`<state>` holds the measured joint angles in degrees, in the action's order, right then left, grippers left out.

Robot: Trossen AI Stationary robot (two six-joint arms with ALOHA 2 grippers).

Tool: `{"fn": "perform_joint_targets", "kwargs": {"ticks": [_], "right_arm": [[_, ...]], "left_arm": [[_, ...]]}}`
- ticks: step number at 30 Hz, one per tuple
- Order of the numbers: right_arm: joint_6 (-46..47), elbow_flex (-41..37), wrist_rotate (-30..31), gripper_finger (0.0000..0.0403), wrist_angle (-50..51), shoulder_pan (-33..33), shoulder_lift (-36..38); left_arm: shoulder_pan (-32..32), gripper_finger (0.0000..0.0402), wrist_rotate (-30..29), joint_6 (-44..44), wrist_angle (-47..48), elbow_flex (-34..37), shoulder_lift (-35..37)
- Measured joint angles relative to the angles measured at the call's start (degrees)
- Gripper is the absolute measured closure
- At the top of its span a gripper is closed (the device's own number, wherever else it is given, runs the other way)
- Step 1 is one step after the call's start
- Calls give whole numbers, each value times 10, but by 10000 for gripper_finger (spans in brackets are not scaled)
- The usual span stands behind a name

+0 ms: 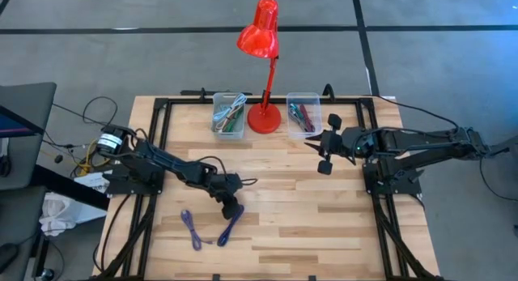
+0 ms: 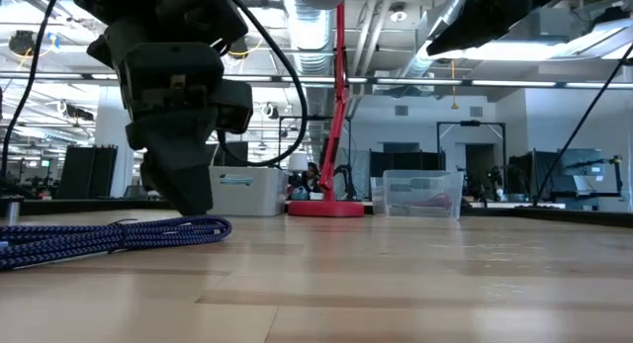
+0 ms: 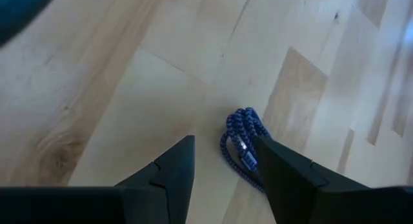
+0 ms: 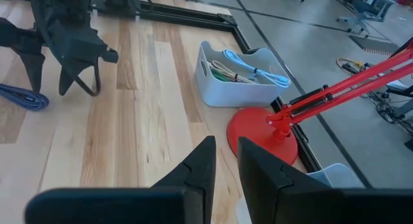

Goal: Pick & Place USB Port
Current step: Put the black and purple charger cable into the transparent bin

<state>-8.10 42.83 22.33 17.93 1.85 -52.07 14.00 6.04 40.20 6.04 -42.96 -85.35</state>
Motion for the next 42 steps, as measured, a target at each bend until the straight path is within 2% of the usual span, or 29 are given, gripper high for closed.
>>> {"fn": "perform_joint_targets", "kwargs": {"ticks": [14, 27, 37, 42], "right_arm": [[0, 0, 0, 345, 0, 0, 0], [0, 0, 0, 345, 0, 0, 0], [0, 0, 0, 345, -1, 0, 0], [0, 0, 0, 345, -1, 0, 0]], "left_arm": [[20, 237, 13, 25, -27, 0, -1], [26, 237, -19, 38, -27, 0, -8], [26, 238, -15, 36, -36, -2, -30], [26, 273, -18, 33, -37, -1, -31]]}}
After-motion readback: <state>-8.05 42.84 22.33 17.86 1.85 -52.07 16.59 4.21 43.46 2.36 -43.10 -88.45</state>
